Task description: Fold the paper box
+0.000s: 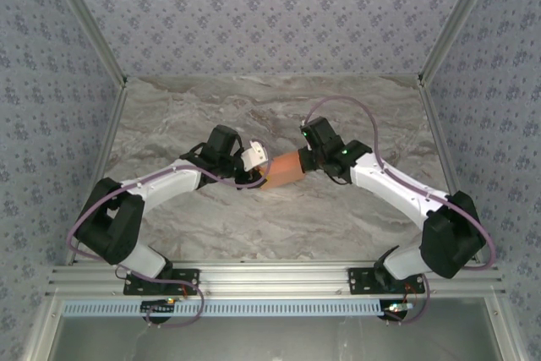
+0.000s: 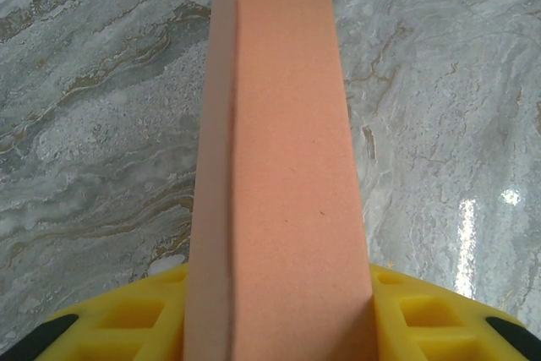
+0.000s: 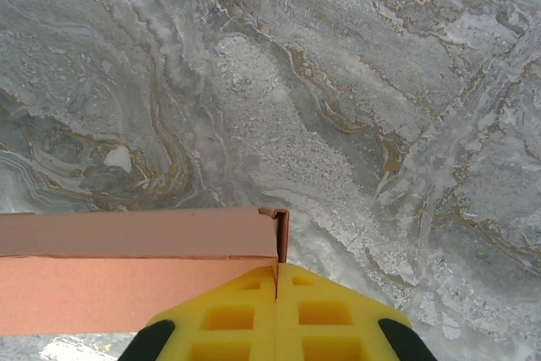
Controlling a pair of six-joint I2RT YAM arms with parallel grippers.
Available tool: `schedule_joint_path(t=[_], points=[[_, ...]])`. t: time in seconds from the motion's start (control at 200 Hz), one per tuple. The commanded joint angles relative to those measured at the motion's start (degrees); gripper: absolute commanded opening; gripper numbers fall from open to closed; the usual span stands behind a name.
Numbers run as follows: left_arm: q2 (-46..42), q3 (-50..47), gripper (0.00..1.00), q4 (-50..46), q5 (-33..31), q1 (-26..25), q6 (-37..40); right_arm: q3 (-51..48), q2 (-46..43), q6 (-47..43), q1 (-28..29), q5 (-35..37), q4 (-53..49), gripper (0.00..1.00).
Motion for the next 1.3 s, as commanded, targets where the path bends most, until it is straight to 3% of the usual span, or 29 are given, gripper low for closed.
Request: schedule_joint_path(t=[0.0, 0.26, 0.665, 0.79, 1.114, 1.144, 1.294], points=[[0.52, 0.03, 0.35, 1.75, -3.86, 0.15, -1.62, -3.32, -2.35, 0.47, 0.17, -0.99, 1.20, 0.00], [2.22, 0.15, 0.35, 2.52, -4.83, 0.18, -1.49, -9.87, -6.55, 5.00, -0.46, -3.25, 8.27, 0.00], [2.29, 1.87, 0.39, 0.90, -5.27, 0.01, -5.19, -11.09, -6.99, 5.34, 0.39, -1.11, 8.95, 0.00], [0.34, 1.20, 0.50, 0.67, -5.64, -0.10, -6.11, -10.25, -6.53, 5.43, 0.95, 0.25, 7.98, 0.00], [-3.84, 0.05, 0.61, -1.02, -6.87, -0.19, -9.43, -8.58, -4.78, 5.43, 2.32, 1.89, 6.86, 0.00], [-4.34, -0.26, 0.67, -1.06, -6.98, -0.24, -9.88, -8.56, -4.68, 5.43, 2.40, 1.97, 6.77, 0.00], [-6.76, -1.04, 0.68, -1.88, -10.08, -0.26, -12.75, -8.22, -4.48, 5.43, 2.49, 2.25, 6.69, 0.00]])
